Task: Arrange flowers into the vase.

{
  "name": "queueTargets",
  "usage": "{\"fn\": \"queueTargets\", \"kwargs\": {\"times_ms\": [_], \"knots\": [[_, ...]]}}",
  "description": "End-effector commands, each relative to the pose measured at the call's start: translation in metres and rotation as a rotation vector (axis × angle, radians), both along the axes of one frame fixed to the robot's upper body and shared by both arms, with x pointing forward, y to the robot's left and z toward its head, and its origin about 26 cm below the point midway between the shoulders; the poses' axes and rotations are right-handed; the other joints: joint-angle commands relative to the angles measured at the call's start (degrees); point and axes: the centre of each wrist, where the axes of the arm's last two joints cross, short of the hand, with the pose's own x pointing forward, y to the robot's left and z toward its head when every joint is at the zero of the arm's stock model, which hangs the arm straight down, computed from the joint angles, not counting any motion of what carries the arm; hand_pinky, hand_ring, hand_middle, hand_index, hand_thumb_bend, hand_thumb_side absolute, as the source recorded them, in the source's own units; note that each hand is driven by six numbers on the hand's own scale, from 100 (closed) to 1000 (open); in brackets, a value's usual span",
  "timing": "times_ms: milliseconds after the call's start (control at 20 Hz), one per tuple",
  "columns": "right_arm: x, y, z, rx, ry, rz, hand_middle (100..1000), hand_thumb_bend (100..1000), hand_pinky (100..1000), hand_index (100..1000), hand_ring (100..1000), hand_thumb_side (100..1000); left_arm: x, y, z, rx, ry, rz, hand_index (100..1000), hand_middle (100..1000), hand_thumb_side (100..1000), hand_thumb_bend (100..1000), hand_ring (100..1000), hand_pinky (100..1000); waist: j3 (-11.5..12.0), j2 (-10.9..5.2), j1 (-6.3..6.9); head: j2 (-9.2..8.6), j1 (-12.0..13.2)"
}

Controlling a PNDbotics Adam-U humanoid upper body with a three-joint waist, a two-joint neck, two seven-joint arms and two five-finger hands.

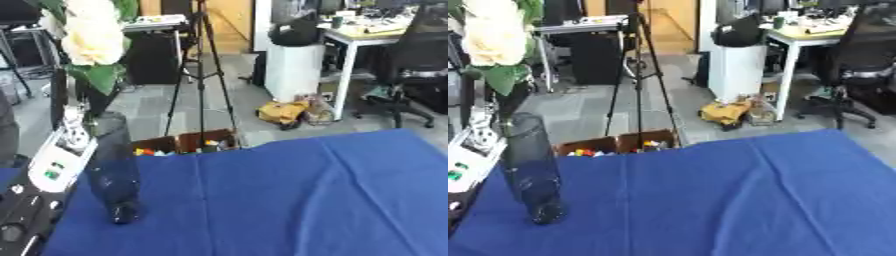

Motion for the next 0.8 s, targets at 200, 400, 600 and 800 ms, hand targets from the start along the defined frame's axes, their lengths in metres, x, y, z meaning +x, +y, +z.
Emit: {"fn": "queueTargets", "kwargs": {"times_ms": [200,400,600,800], "knots": [[0.0006,-0.0044,0.0070,-0.021,-0.016,-0.007,591,162,987,1000,1000,488,-0.0061,0.0061,0.0190,0.005,-0.041,-0.003,520,378,569,280,372,327,0.06,-0.59,0.33,-0.73,-0.16],[0.0004,-0.0046,0.0066,-0.020,-0.016,-0.006,592,162,987,1000,1000,488,-0.0061,0.0066,0.0187,-0.011,-0.042,-0.006,529,389,604,323,381,344,-0.02,-0.66,0.19,-0.72,-0.22],[0.0003,-0.0047,0.0064,-0.020,-0.016,-0.006,592,162,987,1000,1000,488,-0.0060,0.0068,0.0187,-0.016,-0.040,-0.008,529,389,604,323,381,344,-0.05,-0.68,0.15,-0.72,-0.24],[0.0002,-0.0047,0.0063,-0.020,-0.016,-0.006,591,162,987,1000,1000,488,-0.0060,0.0069,0.0186,-0.017,-0.039,-0.008,531,392,607,331,383,347,-0.06,-0.69,0.13,-0.71,-0.26]]}}
